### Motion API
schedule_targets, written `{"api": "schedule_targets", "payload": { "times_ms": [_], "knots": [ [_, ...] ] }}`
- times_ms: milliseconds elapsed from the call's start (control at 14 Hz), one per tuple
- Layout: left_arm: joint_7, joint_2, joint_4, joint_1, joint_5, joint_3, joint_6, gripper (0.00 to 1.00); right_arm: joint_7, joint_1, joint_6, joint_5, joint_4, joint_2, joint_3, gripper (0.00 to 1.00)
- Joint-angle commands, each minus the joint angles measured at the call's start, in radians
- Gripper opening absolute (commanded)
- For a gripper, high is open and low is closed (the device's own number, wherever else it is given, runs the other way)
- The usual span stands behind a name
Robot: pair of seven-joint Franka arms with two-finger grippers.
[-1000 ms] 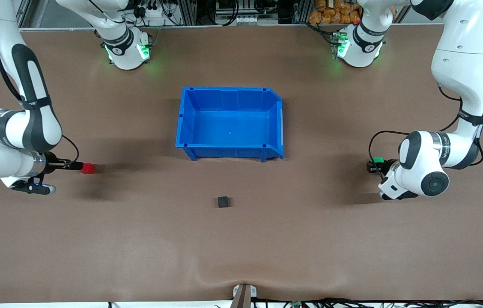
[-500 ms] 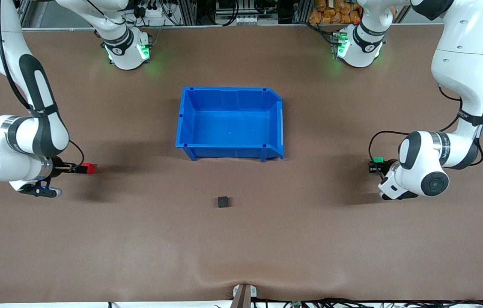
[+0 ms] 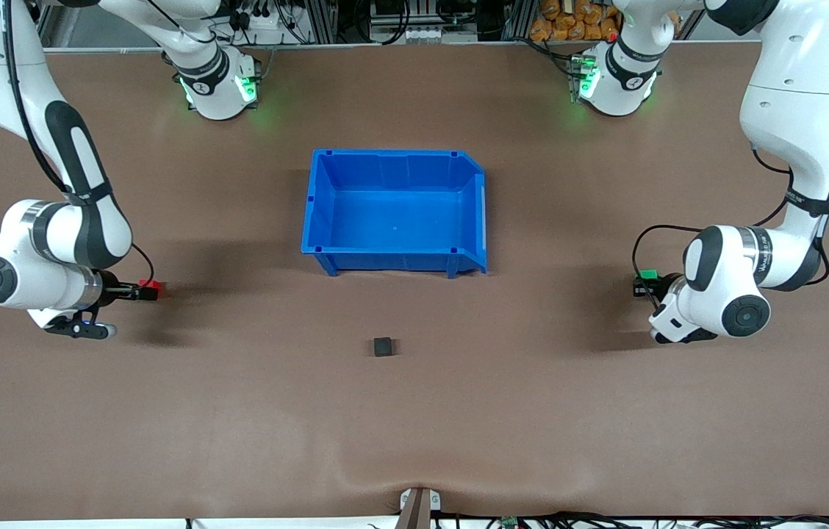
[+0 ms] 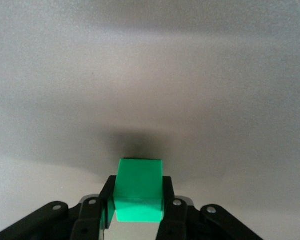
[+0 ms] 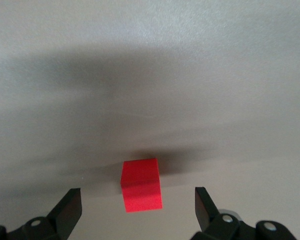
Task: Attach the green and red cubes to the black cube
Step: 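Close the left gripper on the green cube while the right gripper lowers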
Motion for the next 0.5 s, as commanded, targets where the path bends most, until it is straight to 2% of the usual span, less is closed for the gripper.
{"api": "schedule_targets", "payload": {
  "times_ms": [0, 214, 429],
  "knots": [
    [0.013, 0.004, 0.005, 0.003, 0.011, -0.004, 0.005, 0.31, -0.010, -0.004, 0.017, -0.009, -0.012, 0.004, 0.006, 1.00],
    [0.009, 0.001, 0.005, 0.001, 0.005, -0.004, 0.004, 0.30, -0.017, -0.003, 0.019, -0.009, -0.013, 0.007, 0.006, 1.00],
    [-0.007, -0.003, 0.007, 0.000, 0.000, -0.004, 0.002, 0.30, -0.024, -0.004, 0.038, -0.009, -0.020, 0.017, 0.006, 0.95]
  ]
}}
